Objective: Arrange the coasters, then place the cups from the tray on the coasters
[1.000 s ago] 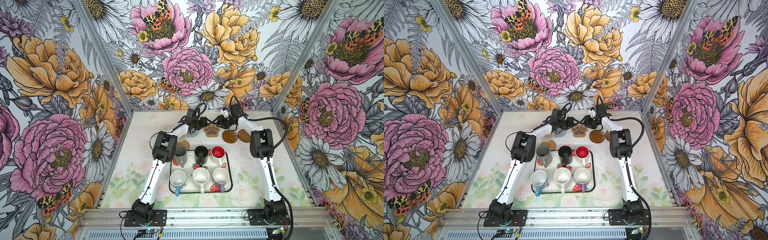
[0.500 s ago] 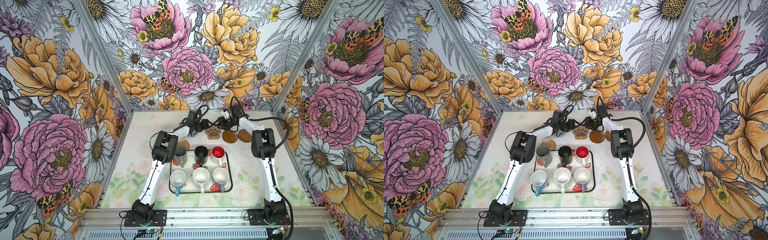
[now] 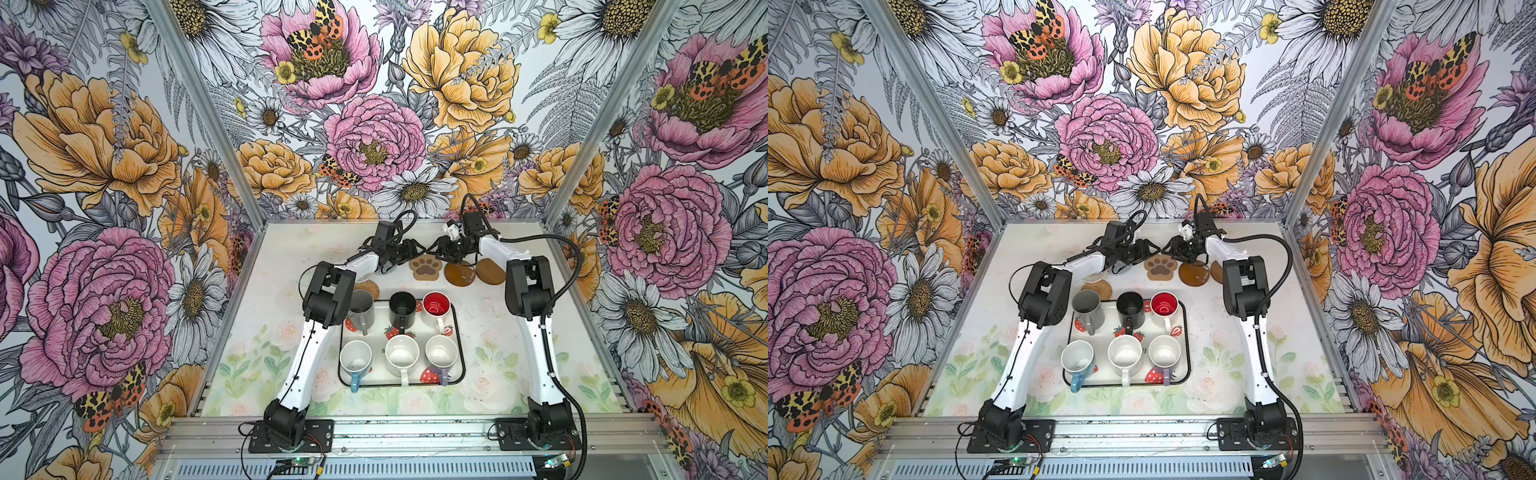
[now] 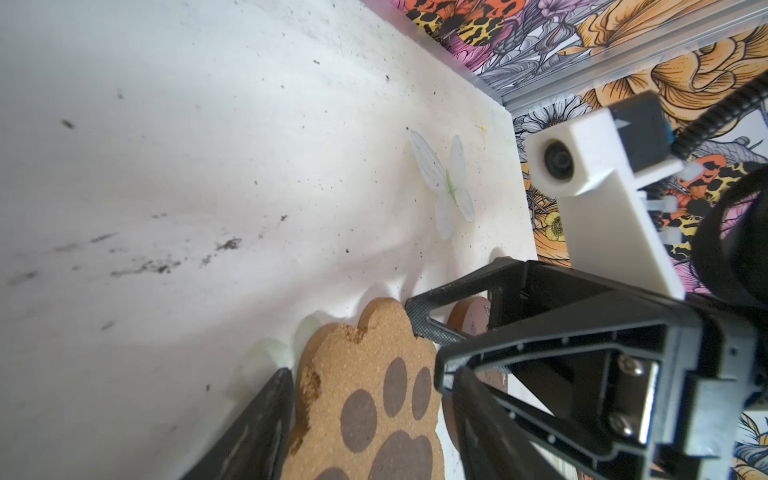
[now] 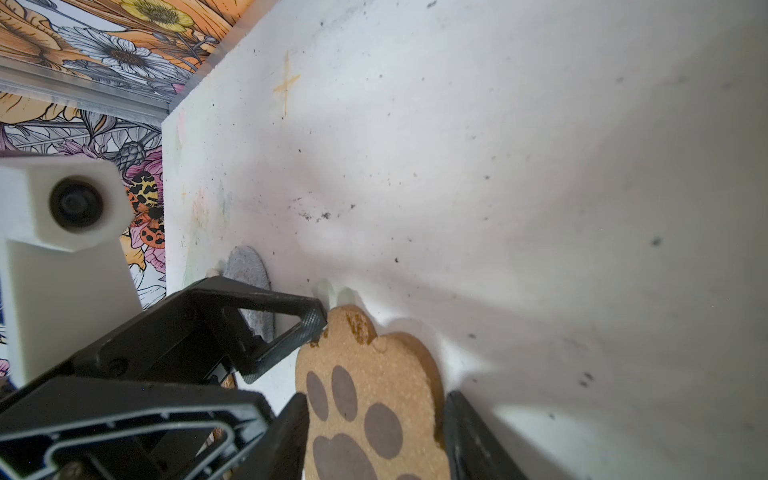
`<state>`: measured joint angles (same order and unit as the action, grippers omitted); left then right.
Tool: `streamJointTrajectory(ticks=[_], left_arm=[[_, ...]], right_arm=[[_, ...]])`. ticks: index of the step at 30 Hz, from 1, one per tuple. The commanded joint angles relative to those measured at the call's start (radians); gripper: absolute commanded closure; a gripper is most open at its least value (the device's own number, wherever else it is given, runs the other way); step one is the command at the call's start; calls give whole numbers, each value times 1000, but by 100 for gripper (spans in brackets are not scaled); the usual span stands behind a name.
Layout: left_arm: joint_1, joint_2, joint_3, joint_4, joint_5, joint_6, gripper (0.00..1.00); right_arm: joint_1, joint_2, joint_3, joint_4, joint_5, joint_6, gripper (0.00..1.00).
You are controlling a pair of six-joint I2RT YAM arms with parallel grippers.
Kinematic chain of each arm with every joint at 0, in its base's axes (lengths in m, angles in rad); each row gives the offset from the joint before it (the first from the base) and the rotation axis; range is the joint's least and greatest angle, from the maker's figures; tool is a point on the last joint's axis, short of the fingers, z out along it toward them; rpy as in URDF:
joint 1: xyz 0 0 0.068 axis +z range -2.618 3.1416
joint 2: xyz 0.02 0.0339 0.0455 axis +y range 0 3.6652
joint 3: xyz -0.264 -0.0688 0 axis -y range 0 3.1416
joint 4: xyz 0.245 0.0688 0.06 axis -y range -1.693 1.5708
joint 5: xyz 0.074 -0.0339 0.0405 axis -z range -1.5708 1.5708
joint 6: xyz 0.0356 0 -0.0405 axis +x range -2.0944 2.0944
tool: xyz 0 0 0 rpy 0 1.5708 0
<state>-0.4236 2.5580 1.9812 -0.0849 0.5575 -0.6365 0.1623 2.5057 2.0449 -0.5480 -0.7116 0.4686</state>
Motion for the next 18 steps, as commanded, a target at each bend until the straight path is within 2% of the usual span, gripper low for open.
streamJointTrajectory(ticks=[1, 6, 15, 18], left_arm=[[-12, -13, -44, -79, -13, 12, 37], [-12, -31, -57, -55, -14, 5, 37], [35, -54, 37, -82, -46, 27, 36], [53, -74, 95, -141, -73, 68, 36]], right_arm=[[-4, -38, -19, -42, 32, -18, 45], [-15, -34, 17, -43, 15, 0, 45], [-29, -46, 133, -43, 1, 43, 44], [-31, -62, 159, -43, 0, 55, 44]])
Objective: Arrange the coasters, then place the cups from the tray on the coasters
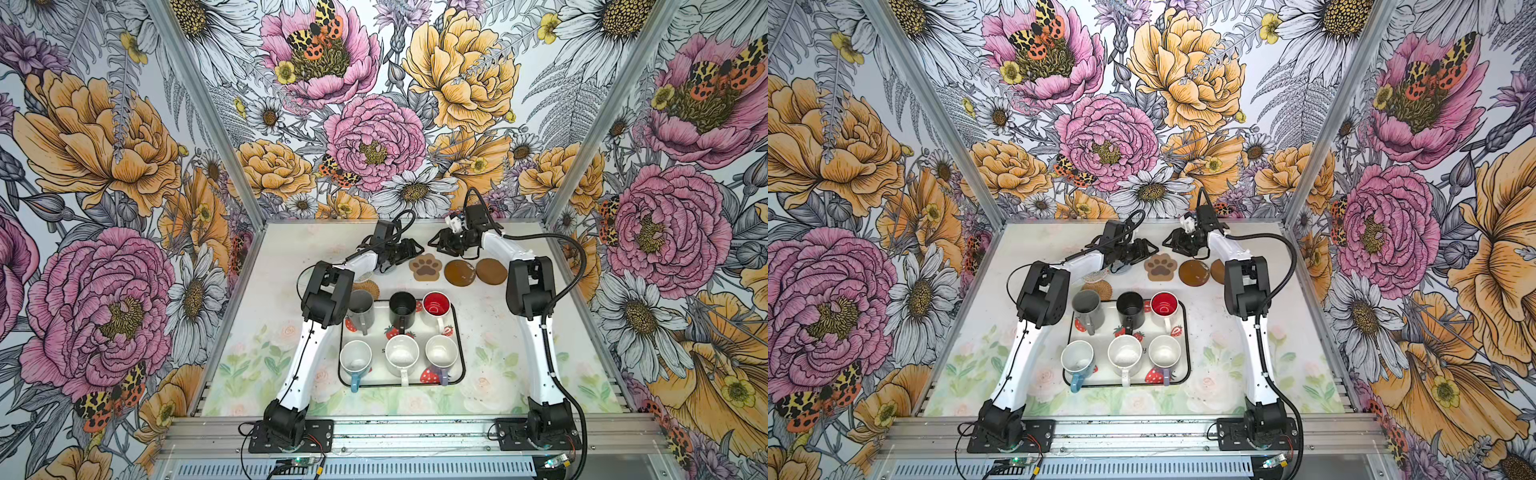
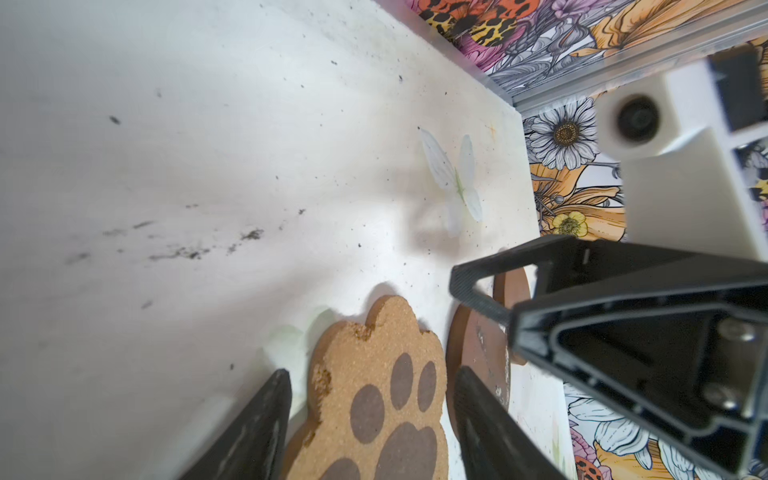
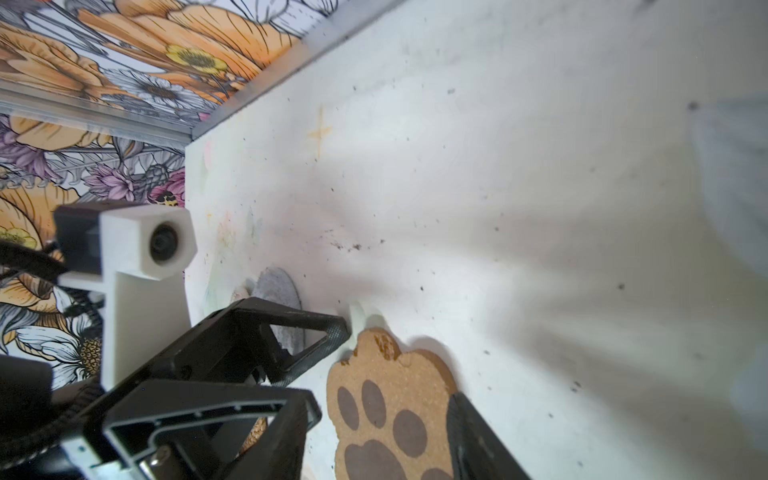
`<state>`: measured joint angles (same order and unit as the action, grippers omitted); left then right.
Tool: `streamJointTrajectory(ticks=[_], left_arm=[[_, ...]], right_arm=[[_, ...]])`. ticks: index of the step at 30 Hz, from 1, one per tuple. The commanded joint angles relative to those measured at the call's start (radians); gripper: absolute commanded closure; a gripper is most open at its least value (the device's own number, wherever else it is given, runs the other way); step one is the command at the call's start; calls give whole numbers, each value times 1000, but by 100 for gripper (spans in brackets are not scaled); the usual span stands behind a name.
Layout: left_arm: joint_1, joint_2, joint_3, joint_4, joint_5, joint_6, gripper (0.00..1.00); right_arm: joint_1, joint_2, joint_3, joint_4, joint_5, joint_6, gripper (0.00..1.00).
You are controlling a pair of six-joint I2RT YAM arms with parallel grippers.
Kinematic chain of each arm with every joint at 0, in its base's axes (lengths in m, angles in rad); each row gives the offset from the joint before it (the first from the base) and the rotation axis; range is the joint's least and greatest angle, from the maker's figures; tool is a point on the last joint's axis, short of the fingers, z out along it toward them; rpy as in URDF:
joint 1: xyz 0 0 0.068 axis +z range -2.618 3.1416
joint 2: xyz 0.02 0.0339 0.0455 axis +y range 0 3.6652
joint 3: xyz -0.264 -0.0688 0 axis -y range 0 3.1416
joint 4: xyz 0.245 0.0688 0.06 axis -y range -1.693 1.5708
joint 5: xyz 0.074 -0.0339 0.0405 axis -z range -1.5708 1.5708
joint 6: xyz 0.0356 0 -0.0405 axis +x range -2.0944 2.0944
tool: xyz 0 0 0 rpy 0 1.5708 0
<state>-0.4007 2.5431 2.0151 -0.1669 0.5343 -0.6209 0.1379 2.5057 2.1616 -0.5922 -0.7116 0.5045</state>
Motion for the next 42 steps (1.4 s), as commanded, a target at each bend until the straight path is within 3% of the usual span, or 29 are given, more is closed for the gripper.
streamJointTrajectory(ticks=[1, 8, 15, 23, 32, 42], left_arm=[[36, -72, 77, -84, -58, 69, 36], [75, -237, 20, -257, -163, 212, 36], [67, -402, -63, -524, -501, 459, 32], [-3, -468, -153, -696, -812, 568, 28], [-52, -398, -195, -698, -793, 566, 28], [-67, -303, -185, -698, -859, 527, 33]], right_arm=[[-5, -70, 45, 2, 0, 20, 44], [19, -159, -13, 0, 17, 6, 44], [75, -276, -155, 0, 58, -46, 44], [145, -454, -359, 2, 195, -111, 45], [153, -564, -478, 5, 247, -133, 44], [132, -626, -584, 47, 261, -131, 44]])
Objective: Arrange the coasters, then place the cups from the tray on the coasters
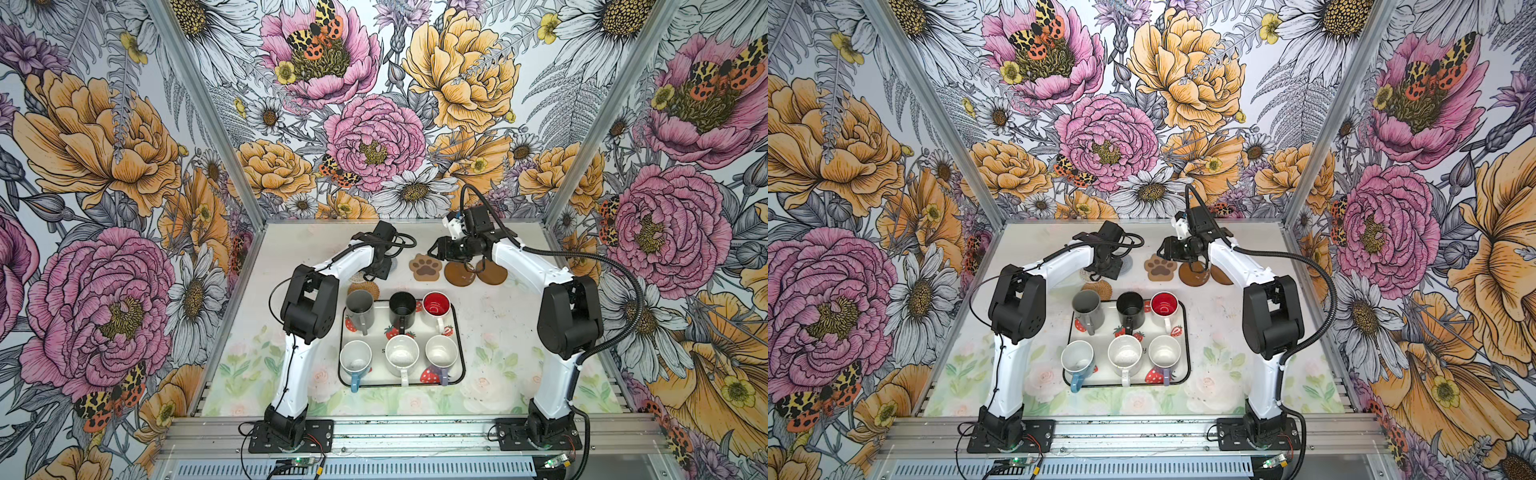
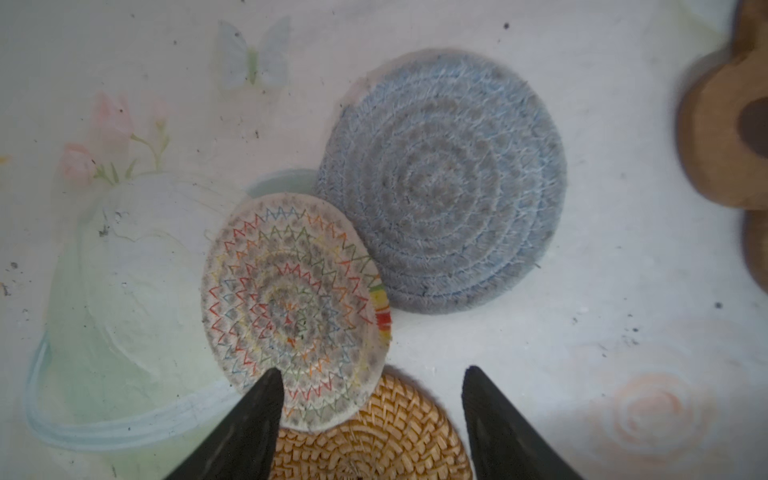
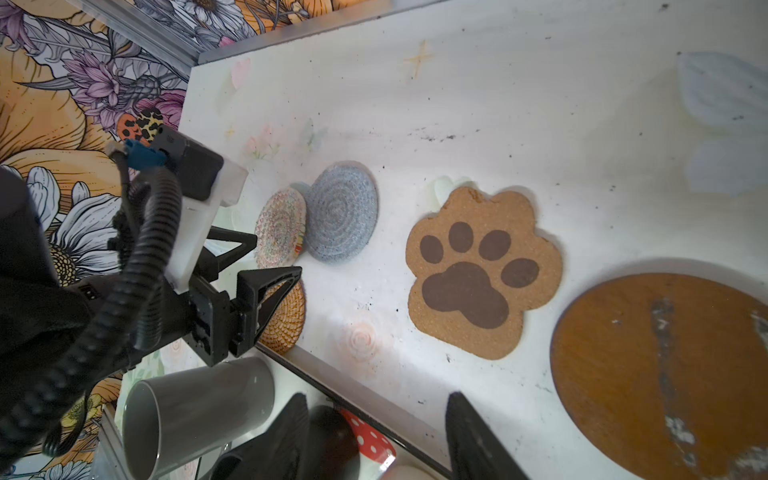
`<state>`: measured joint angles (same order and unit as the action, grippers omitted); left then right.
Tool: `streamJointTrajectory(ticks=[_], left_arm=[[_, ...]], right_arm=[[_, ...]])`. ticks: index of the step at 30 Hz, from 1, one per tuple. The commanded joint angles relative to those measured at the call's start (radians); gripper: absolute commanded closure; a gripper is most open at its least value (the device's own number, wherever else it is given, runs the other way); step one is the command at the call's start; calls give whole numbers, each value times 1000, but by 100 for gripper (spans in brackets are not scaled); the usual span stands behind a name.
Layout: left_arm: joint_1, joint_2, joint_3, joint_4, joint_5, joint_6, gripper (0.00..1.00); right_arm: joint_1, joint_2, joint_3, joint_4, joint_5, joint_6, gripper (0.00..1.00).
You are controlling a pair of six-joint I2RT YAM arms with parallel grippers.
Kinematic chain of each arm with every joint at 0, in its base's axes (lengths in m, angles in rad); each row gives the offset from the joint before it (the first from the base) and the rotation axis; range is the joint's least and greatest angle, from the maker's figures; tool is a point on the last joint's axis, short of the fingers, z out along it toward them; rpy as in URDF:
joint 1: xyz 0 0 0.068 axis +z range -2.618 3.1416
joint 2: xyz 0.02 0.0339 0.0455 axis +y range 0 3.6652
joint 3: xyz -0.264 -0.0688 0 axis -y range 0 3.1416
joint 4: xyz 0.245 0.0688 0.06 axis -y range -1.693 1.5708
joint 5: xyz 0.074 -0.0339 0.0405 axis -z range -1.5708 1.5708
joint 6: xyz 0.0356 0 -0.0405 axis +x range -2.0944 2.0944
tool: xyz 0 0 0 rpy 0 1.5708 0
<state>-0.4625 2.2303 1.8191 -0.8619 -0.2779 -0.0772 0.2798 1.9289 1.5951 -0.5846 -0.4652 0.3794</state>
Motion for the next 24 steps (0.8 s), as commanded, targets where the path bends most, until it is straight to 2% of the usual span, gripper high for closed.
streamJointTrajectory(ticks=[1, 7, 16, 24], left_arm=[[-5, 16, 11, -2, -50, -20, 33], [-12, 49, 13, -2, -89, -27, 38], [-13, 81, 30, 0, -125, -29, 52], [-7, 88, 51, 1, -145, -24, 72]], right_arm=[[-14, -53, -24, 44, 12, -4, 44], [-24, -54, -46, 58, 0, 4, 44], [-30, -49, -61, 72, -8, 18, 45], [-32, -41, -64, 79, -13, 29, 45]])
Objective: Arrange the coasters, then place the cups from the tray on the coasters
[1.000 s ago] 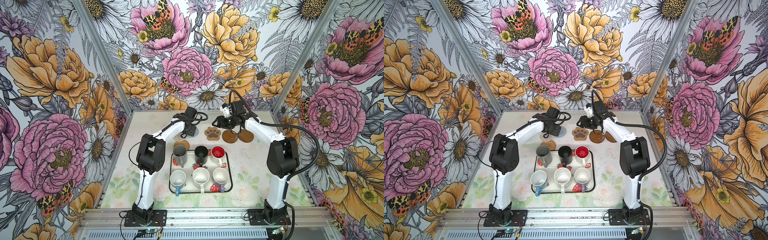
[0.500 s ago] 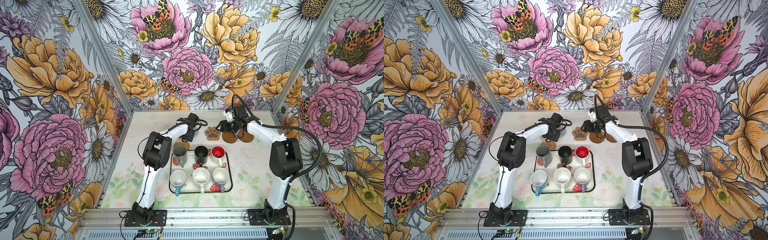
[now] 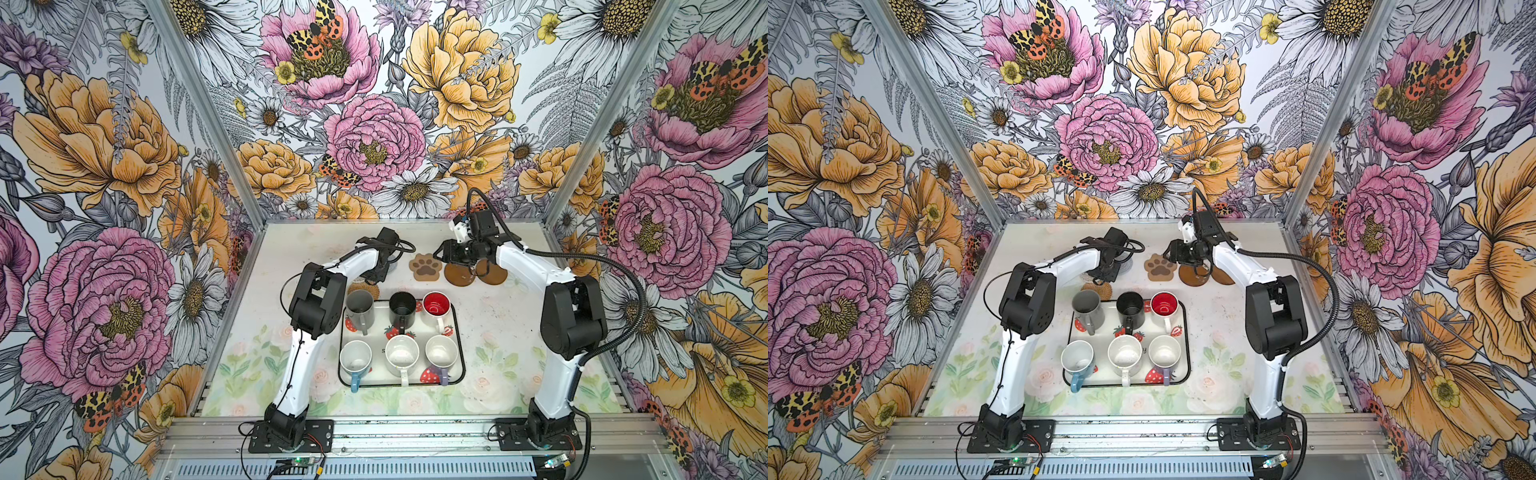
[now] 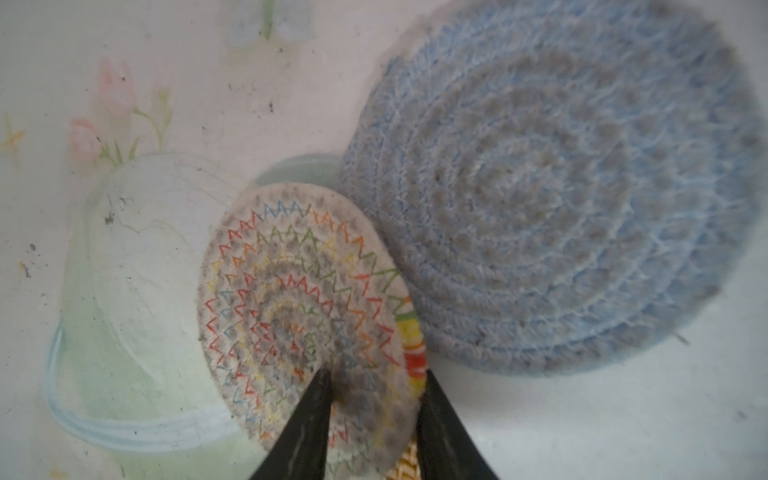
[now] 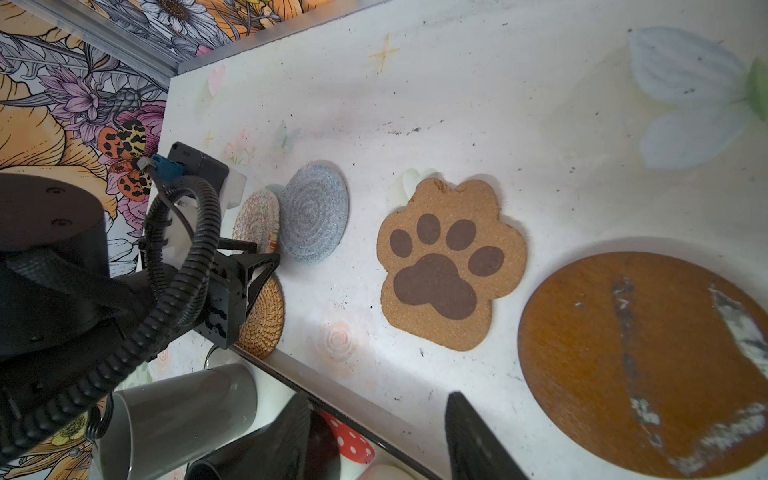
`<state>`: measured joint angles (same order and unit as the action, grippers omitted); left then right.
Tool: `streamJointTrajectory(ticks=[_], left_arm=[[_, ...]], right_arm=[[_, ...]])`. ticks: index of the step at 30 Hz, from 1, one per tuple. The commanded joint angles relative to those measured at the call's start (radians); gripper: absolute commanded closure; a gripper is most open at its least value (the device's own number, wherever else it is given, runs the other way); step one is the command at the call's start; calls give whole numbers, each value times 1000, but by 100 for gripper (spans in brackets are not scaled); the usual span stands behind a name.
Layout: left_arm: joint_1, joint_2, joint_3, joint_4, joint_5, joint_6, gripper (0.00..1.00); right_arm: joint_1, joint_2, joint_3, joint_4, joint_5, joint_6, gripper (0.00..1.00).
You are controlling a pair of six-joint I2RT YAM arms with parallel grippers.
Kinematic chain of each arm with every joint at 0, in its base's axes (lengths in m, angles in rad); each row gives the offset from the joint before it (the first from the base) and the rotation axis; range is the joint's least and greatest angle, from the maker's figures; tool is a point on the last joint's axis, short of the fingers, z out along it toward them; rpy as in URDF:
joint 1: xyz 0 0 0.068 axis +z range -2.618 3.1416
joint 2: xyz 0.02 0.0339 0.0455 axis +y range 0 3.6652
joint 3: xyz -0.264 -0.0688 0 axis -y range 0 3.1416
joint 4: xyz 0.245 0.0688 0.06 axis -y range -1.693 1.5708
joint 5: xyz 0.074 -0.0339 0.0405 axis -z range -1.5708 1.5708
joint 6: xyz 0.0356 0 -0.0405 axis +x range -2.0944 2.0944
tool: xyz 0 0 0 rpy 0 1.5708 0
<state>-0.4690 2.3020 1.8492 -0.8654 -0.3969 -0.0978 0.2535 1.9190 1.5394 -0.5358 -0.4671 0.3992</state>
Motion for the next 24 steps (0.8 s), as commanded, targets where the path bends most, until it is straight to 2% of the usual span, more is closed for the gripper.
streamJointTrajectory(ticks=[1, 3, 7, 10, 24], left_arm=[[1, 14, 22, 4, -30, -3, 75], [4, 12, 23, 5, -48, -3, 85], [9, 4, 22, 7, -65, -2, 94], [19, -2, 18, 9, -79, 3, 97], [93, -15, -15, 16, -86, 0, 96]], right_arm=[[-6, -31, -8, 32, -12, 10, 45], [-5, -28, -9, 35, -14, 14, 45], [-6, -27, -11, 39, -19, 20, 45], [-6, -26, -12, 40, -21, 23, 45], [-7, -37, -17, 39, -26, 27, 46]])
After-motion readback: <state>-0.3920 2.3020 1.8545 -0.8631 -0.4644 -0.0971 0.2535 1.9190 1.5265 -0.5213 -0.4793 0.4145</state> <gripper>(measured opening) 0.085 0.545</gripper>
